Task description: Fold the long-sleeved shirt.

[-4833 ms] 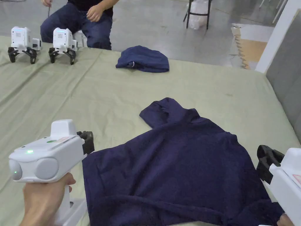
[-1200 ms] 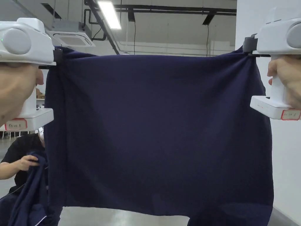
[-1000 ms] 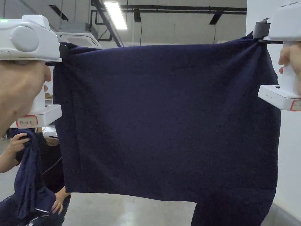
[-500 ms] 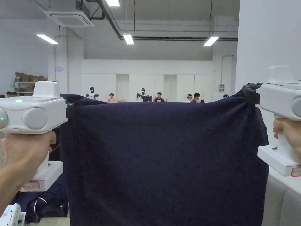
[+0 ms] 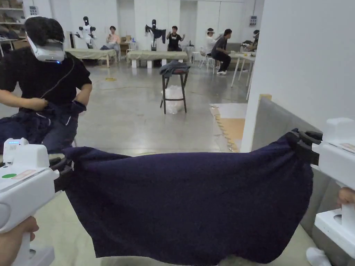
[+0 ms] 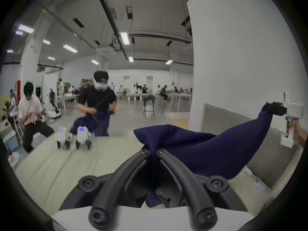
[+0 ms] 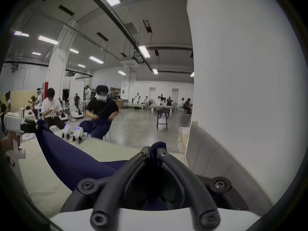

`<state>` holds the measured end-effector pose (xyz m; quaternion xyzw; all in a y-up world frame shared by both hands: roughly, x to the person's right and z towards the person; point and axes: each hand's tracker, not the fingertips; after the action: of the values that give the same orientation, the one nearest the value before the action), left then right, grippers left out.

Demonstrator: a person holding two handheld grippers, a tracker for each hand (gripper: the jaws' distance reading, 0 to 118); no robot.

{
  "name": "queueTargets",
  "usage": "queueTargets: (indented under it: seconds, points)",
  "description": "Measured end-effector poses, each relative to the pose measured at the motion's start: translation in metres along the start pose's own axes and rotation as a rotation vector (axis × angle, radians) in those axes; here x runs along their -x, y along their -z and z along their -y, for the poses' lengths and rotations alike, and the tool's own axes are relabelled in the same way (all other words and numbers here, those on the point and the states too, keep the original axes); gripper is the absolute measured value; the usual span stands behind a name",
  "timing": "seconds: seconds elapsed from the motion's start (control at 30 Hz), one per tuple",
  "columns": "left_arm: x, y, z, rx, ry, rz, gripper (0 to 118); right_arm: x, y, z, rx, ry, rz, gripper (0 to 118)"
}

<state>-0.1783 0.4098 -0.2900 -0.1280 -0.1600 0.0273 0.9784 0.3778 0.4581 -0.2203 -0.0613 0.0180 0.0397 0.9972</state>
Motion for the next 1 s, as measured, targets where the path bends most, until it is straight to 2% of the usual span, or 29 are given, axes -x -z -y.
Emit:
queueTargets:
  seconds: [0.07, 0.13, 0.17, 0.27, 0.3, 0.33, 0.37, 0.4, 0.43, 0.5, 0.53, 0.6, 0.63, 0.7, 0.73, 0.83, 0.93, 1.0]
  points:
    - [0.000, -0.025, 0.042, 0.085, -0.007, -0.021, 8, 0.007, -0.035, 0.037, 0.098, 0.005, -0.001, 4]
    - [0.000, -0.049, 0.082, 0.149, -0.013, 0.027, 8, 0.014, -0.067, 0.078, 0.151, 0.018, -0.055, 4]
    - [-0.001, -0.060, 0.101, 0.190, 0.009, 0.006, 8, 0.017, -0.084, 0.098, 0.211, 0.004, -0.021, 4]
    - [-0.002, -0.093, 0.155, 0.347, 0.023, 0.082, 8, 0.024, -0.122, 0.162, 0.384, 0.074, -0.076, 4]
    - [-0.001, -0.100, 0.168, 0.415, 0.012, 0.111, 8, 0.027, -0.130, 0.180, 0.452, 0.078, -0.062, 4]
    - [-0.001, -0.108, 0.183, 0.463, -0.006, 0.132, 8, 0.031, -0.140, 0.201, 0.504, 0.061, -0.094, 4]
    - [-0.003, -0.113, 0.198, 0.550, 0.023, 0.142, 8, 0.033, -0.146, 0.220, 0.595, 0.058, -0.124, 4]
    - [-0.005, -0.117, 0.210, 0.601, 0.050, 0.131, 8, 0.031, -0.145, 0.238, 0.684, 0.065, -0.093, 4]
    - [-0.006, -0.119, 0.221, 0.673, 0.062, 0.156, 8, 0.031, -0.146, 0.254, 0.777, 0.059, -0.116, 5]
    - [-0.007, -0.119, 0.241, 0.757, 0.094, 0.148, 8, 0.032, -0.145, 0.277, 0.835, 0.037, -0.105, 5]
    - [-0.006, -0.113, 0.248, 0.846, 0.066, 0.178, 8, 0.032, -0.141, 0.286, 0.897, 0.059, -0.129, 5]
    - [0.001, -0.103, 0.262, 0.907, 0.077, 0.147, 8, 0.030, -0.130, 0.301, 0.995, 0.124, -0.142, 5]
    - [0.001, -0.097, 0.267, 0.965, 0.070, 0.161, 8, 0.030, -0.125, 0.308, 1.038, 0.133, -0.146, 5]
    - [0.000, -0.091, 0.274, 0.941, 0.073, 0.146, 8, 0.033, -0.122, 0.320, 1.065, 0.059, -0.142, 5]
    - [0.002, -0.086, 0.279, 0.985, 0.052, 0.148, 8, 0.033, -0.119, 0.326, 1.110, 0.063, -0.149, 5]
    - [0.004, -0.079, 0.289, 0.991, 0.055, 0.138, 8, 0.041, -0.121, 0.337, 1.121, 0.060, -0.143, 5]
    - [0.009, -0.076, 0.292, 0.996, 0.022, 0.126, 8, 0.039, -0.124, 0.342, 1.124, 0.091, -0.135, 5]
    - [0.008, -0.077, 0.293, 1.000, 0.015, 0.131, 8, 0.036, -0.125, 0.342, 1.121, 0.108, -0.137, 10]
